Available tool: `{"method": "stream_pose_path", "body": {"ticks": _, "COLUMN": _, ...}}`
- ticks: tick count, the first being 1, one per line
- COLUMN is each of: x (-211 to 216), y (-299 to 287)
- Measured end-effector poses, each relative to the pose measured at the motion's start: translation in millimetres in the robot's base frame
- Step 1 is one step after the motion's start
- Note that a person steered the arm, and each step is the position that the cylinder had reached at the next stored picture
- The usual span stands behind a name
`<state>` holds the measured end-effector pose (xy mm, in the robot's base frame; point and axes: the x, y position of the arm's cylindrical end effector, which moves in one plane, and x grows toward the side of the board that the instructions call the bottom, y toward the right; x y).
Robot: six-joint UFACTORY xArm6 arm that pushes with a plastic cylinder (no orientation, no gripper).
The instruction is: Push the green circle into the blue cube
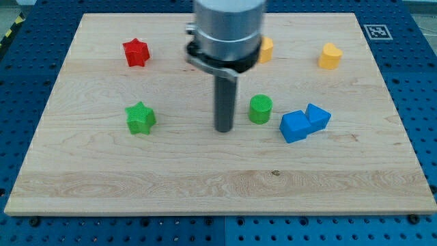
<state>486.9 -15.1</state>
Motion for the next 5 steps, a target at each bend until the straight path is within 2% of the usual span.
{"method": "stream_pose_path", "body": {"ticks": 1, "x": -42, "y": -9}}
{"method": "stream_pose_path", "body": {"ticks": 2, "x": -70, "y": 5}}
{"method": "stream_pose_path", "body": {"ticks": 4, "x": -71, "y": 60}}
{"method": "stream_pose_path", "body": {"ticks": 5, "x": -59, "y": 70}}
